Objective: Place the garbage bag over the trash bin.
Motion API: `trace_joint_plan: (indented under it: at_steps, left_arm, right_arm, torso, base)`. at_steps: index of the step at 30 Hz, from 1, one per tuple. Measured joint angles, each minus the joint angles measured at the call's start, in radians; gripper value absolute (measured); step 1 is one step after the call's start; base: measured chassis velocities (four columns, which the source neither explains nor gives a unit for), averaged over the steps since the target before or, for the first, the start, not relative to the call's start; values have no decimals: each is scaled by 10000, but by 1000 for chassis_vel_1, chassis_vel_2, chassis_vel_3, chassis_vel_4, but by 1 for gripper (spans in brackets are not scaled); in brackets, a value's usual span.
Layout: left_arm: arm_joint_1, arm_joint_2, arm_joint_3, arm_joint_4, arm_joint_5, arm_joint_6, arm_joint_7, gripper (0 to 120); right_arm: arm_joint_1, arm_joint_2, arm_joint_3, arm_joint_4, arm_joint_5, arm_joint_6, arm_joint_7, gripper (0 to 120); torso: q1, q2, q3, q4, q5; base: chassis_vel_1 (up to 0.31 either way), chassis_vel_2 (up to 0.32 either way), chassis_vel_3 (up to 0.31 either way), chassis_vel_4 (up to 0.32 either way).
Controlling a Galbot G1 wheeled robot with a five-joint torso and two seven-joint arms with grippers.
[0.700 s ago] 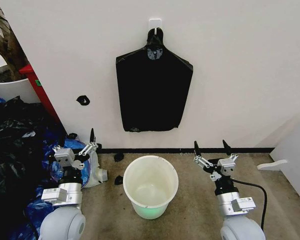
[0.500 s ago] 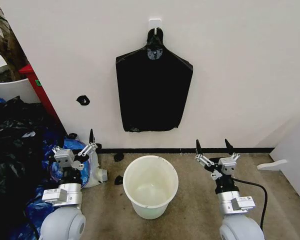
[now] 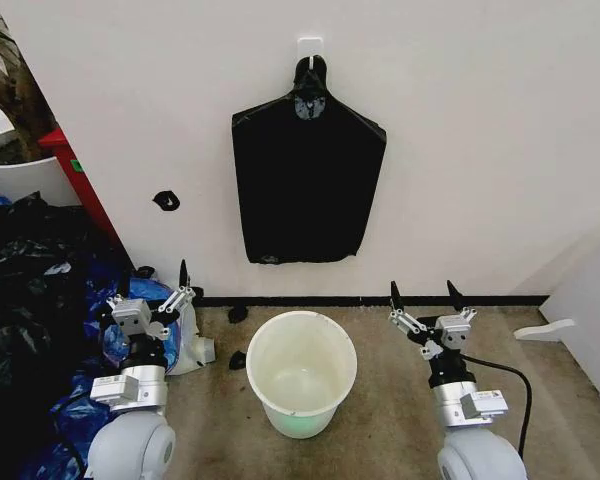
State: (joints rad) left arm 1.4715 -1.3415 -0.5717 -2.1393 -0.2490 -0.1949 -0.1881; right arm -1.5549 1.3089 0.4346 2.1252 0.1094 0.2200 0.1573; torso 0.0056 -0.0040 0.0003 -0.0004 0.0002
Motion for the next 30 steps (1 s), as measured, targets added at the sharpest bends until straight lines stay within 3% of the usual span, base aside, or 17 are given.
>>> trace_joint_plan:
  at_steps: [6,14,20,26,28,30]
  left_arm:
    - [-172,130,-10,3,-367,179,140,100]
    - [756,338,62,-448,-888,-336,432,100]
    - [805,300,35,-441,-888,-538,810,100]
    - [920,181,-26,-421,-662,-980,1131,100]
    - [1202,163,-50,-587,-598,-1238,1208,100]
    - [1316,39,-91,-698,-262,-1355,1225,100]
  right_arm:
    - [-35,-38,236,-249,620,440,-122,100]
    - [-199,268,287,-650,680,1064,-321,100]
    - [-118,169,50,-630,135,915,335,100]
    - [67,-116,-223,85,-489,72,1299,100]
    - [254,-450,-478,774,317,-801,1722,100]
    - [866,-1073,-954,919,2655,-1067,1529,100]
  torso:
    - [0,0,0,-1,0]
    - [0,0,0,2,0]
    - [0,0,0,0,2]
    - [0,0,0,-1,0]
    - [0,0,-1,0,-2]
    - [0,0,0,-2,2]
  base:
    - [0,0,0,0]
    - [0,0,0,0]
    - [0,0,0,0]
    - [0,0,0,0]
    - [0,0,0,0]
    - [0,0,0,0]
